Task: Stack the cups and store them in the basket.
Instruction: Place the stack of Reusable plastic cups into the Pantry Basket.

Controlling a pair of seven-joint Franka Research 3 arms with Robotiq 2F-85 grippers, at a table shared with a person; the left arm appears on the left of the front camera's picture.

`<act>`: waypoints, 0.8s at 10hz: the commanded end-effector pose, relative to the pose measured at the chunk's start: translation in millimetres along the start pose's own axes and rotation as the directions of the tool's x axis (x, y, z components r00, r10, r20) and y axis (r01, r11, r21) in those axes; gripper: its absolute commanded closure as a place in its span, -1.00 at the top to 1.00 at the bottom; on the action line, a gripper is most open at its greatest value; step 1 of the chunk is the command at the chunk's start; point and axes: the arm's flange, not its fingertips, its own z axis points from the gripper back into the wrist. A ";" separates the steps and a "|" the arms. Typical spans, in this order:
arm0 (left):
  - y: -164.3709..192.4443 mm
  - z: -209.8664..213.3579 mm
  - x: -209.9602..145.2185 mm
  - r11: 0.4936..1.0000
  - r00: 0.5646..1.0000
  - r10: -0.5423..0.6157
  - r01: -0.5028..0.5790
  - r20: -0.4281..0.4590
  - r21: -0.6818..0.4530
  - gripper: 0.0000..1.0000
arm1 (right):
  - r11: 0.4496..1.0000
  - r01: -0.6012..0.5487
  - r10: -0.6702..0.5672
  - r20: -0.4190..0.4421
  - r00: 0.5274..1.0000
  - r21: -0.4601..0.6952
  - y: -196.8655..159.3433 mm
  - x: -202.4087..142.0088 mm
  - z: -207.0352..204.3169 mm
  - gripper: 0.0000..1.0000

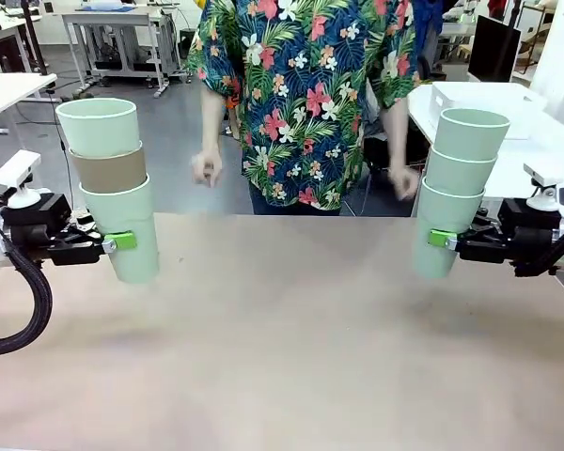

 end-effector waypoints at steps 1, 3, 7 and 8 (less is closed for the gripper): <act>-0.8 0.2 3.6 1.000 1.000 -0.006 0.006 0.014 -0.003 0.72 | 1.000 -0.012 0.012 0.005 1.000 -0.001 0.5 3.7 0.3 0.72; -0.8 0.2 3.6 1.000 1.000 -0.006 0.006 0.014 -0.003 0.72 | 1.000 -0.012 0.012 0.005 1.000 -0.001 0.5 3.7 0.3 0.72; -0.8 0.2 3.6 1.000 1.000 -0.006 0.006 0.014 -0.003 0.72 | 1.000 -0.012 0.012 0.005 1.000 -0.001 0.5 3.7 0.3 0.72; -0.8 0.2 3.6 1.000 1.000 -0.006 0.006 0.014 -0.003 0.72 | 1.000 -0.012 0.012 0.005 1.000 -0.001 0.5 3.7 0.3 0.72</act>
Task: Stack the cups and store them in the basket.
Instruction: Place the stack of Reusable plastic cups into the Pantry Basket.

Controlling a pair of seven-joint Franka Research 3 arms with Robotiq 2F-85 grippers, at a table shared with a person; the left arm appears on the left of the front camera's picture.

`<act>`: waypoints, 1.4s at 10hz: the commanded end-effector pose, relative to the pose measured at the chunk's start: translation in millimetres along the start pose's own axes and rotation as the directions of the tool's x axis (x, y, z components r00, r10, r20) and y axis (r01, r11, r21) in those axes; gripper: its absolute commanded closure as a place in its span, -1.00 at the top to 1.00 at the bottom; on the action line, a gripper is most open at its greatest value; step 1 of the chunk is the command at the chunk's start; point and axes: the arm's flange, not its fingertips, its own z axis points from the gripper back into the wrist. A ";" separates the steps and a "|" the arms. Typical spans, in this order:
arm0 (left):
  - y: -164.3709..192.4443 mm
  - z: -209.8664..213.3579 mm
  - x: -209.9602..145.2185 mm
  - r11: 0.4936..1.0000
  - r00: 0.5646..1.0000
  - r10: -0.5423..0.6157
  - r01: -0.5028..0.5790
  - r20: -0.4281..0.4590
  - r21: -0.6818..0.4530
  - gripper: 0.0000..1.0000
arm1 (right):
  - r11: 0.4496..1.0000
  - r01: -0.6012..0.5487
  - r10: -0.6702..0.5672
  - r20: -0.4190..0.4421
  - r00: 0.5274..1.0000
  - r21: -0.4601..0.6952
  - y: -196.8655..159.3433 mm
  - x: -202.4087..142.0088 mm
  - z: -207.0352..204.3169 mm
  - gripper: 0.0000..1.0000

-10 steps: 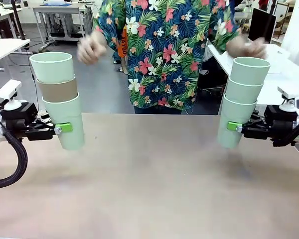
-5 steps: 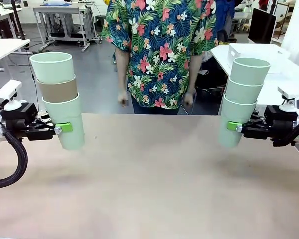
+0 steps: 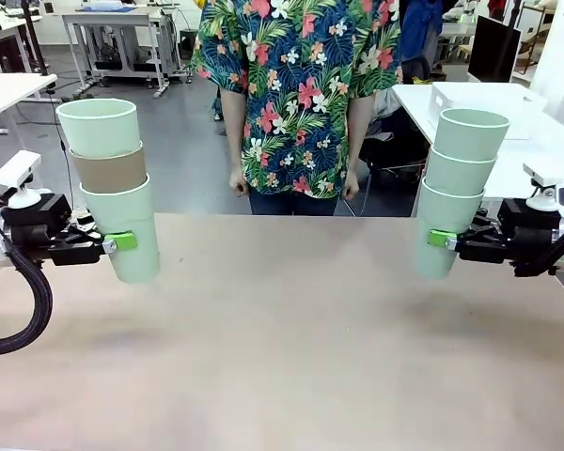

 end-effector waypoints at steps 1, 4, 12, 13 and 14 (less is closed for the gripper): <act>-0.8 0.2 3.6 1.000 1.000 -0.006 0.006 0.014 -0.003 0.72 | 1.000 -0.012 0.012 0.005 1.000 -0.001 0.5 3.7 0.3 0.72; -0.8 0.2 3.6 1.000 1.000 -0.006 0.006 0.014 -0.003 0.72 | 1.000 -0.012 0.012 0.005 1.000 -0.001 0.5 3.7 0.3 0.72; -0.8 0.2 3.6 1.000 1.000 -0.006 0.006 0.014 -0.003 0.72 | 1.000 -0.012 0.012 0.005 1.000 -0.001 0.5 3.7 0.3 0.72; -0.8 0.2 3.6 1.000 1.000 -0.006 0.006 0.014 -0.003 0.72 | 1.000 -0.012 0.012 0.005 1.000 -0.001 0.5 3.7 0.3 0.72; -0.8 0.2 3.6 1.000 1.000 -0.006 0.006 0.014 -0.003 0.72 | 1.000 -0.012 0.012 0.005 1.000 -0.001 0.5 3.7 0.3 0.72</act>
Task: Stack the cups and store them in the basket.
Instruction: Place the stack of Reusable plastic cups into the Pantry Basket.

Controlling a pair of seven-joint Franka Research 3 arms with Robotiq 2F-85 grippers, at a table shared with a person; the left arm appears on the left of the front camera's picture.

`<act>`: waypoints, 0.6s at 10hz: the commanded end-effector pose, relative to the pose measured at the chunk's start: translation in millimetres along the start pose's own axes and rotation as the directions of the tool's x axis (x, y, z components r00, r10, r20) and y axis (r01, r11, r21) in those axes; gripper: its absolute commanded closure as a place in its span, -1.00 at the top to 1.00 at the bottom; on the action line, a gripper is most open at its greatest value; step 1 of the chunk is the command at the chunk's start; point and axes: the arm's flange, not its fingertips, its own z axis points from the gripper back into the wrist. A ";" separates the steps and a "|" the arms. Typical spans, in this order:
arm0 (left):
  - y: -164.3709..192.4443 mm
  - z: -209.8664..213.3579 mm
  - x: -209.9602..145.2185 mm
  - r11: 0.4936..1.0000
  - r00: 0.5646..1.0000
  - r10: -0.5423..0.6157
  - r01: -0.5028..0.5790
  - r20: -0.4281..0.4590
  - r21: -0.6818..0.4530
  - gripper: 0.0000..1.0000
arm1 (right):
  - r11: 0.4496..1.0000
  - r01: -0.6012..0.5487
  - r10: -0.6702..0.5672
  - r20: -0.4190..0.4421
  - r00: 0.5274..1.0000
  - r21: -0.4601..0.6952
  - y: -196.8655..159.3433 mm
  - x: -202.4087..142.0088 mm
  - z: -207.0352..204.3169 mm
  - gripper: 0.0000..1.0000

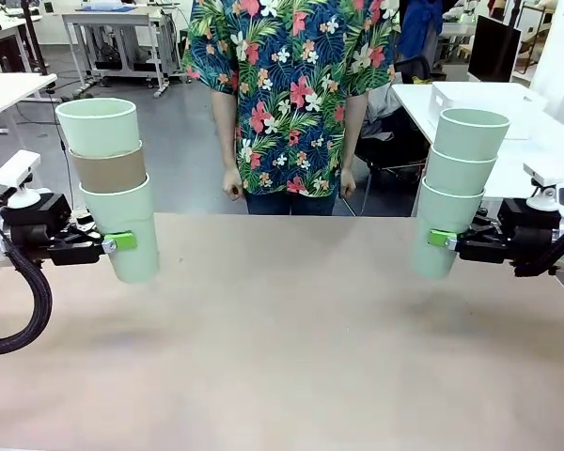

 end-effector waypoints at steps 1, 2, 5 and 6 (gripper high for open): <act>-0.8 0.2 3.6 1.000 1.000 -0.006 0.006 0.014 -0.003 0.72 | 1.000 -0.012 0.012 0.005 1.000 -0.001 0.5 3.7 0.2 0.72; -0.8 0.2 3.6 1.000 1.000 -0.006 0.006 0.014 -0.003 0.72 | 1.000 -0.012 0.012 0.005 1.000 -0.001 0.5 3.7 0.2 0.72; -0.8 0.2 3.6 1.000 1.000 -0.006 0.006 0.014 -0.003 0.72 | 1.000 -0.012 0.012 0.005 1.000 -0.001 0.5 3.7 0.2 0.72; -0.8 0.2 3.6 1.000 1.000 -0.006 0.006 0.014 -0.003 0.72 | 1.000 -0.012 0.012 0.005 1.000 -0.001 0.5 3.7 0.2 0.72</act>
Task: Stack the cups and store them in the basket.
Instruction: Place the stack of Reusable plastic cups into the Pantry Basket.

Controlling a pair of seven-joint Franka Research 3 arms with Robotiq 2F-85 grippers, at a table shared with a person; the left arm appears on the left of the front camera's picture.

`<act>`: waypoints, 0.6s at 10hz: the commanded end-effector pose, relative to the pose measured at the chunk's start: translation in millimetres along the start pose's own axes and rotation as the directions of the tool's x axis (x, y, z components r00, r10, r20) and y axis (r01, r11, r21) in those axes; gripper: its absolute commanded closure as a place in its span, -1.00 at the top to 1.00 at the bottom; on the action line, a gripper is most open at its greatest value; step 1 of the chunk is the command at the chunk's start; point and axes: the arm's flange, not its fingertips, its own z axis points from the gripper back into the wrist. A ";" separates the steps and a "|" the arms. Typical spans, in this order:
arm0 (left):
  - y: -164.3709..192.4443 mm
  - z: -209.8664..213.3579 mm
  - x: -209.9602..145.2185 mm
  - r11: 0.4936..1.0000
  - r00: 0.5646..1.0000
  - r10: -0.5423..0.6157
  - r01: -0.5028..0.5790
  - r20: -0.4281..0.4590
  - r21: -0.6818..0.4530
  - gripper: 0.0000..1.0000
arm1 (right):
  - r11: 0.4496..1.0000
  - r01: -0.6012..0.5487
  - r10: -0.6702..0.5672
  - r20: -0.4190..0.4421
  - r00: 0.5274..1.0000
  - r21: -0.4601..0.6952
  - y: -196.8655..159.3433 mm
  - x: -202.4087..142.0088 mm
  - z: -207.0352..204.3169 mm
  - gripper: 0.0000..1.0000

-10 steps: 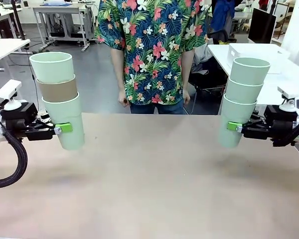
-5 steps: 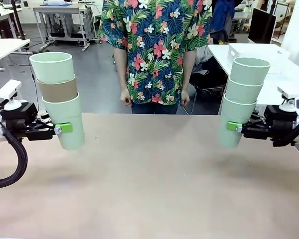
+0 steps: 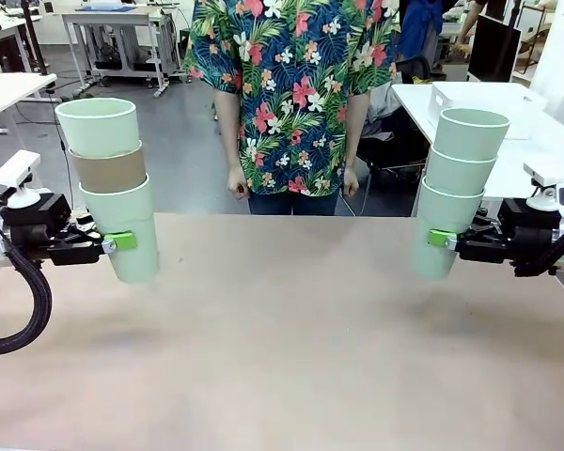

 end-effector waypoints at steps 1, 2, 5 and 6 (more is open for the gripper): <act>-0.8 0.2 3.6 1.000 1.000 -0.006 0.006 0.014 -0.003 0.72 | 1.000 -0.012 0.012 0.005 1.000 -0.001 0.5 3.7 0.2 0.72; -0.8 0.2 3.6 1.000 1.000 -0.006 0.006 0.014 -0.003 0.72 | 1.000 -0.012 0.012 0.005 1.000 -0.001 0.5 3.7 0.2 0.72; -0.8 0.2 3.6 1.000 1.000 -0.006 0.006 0.014 -0.003 0.72 | 1.000 -0.012 0.012 0.005 1.000 -0.001 0.5 3.7 0.2 0.72; -0.8 0.2 3.6 1.000 1.000 -0.006 0.006 0.014 -0.003 0.72 | 1.000 -0.012 0.012 0.005 1.000 -0.001 0.5 3.7 0.2 0.72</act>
